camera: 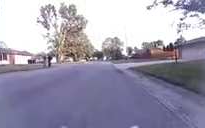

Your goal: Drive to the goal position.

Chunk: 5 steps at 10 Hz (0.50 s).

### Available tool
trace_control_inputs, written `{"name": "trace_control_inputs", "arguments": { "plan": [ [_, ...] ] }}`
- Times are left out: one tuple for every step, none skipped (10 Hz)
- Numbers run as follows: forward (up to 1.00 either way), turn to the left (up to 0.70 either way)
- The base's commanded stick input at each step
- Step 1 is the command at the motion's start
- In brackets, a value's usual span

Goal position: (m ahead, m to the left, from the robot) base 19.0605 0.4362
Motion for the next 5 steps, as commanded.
{"name": "trace_control_inputs", "arguments": {
  "plan": [
    [1.00,-0.19],
    [1.00,0.00],
    [1.00,0.00],
    [1.00,0.00],
    [1.00,0.00]
  ]
}}
